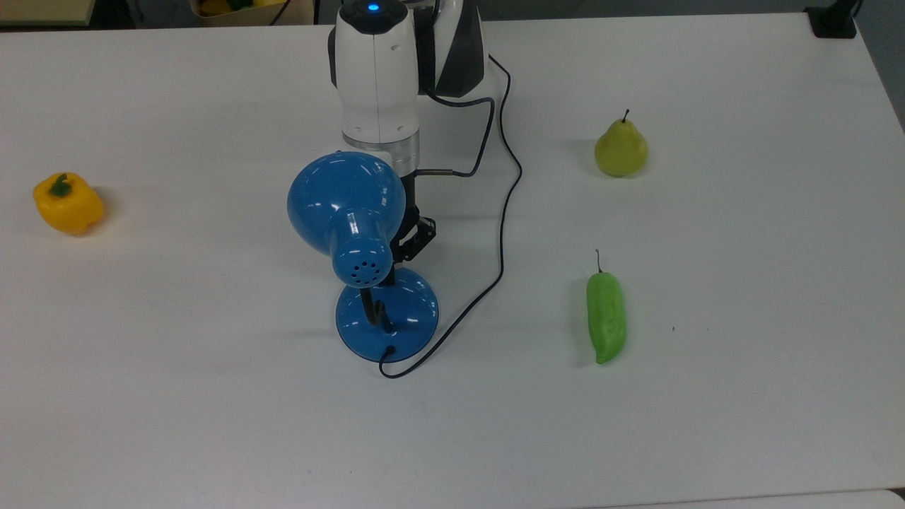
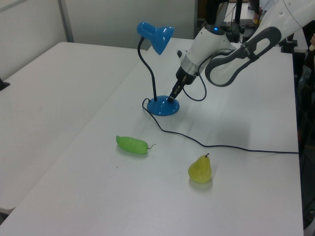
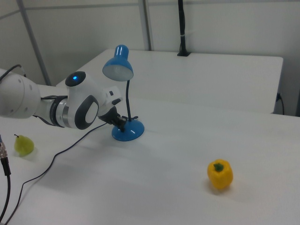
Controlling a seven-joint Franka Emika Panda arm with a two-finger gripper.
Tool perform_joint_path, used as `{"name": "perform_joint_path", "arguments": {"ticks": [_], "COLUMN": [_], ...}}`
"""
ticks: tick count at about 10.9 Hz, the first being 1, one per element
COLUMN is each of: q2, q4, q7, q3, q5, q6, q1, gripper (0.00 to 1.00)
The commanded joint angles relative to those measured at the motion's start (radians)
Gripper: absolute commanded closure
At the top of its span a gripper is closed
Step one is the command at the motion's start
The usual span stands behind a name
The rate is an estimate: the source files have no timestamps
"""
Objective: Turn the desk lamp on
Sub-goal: 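Press down on the lamp base switch with the gripper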
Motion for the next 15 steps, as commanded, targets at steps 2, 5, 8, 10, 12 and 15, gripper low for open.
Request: {"name": "perform_joint_path", "arguments": {"ticks": [2, 5, 8, 10, 12, 15], "q2": [0.017, 0.019, 0.025, 0.025, 0.029, 0.037], "q4": [0.017, 0.017, 0.018, 0.018, 0.018, 0.018], "q7": [0.014, 0.014, 0.014, 0.014, 0.014, 0.014], "q3": [0.005, 0.005, 0.005, 0.005, 0.005, 0.005], "q5": [-0.024, -0.024, -0.027, -0.032, -0.037, -0.047], "q6": [0.018, 0.019, 0.019, 0.021, 0.022, 0.022], "q1": [-0.016, -0.016, -0.016, -0.016, -0.016, -0.016], "gripper": [1.0, 1.0, 1.0, 1.0, 1.0, 1.0]}}
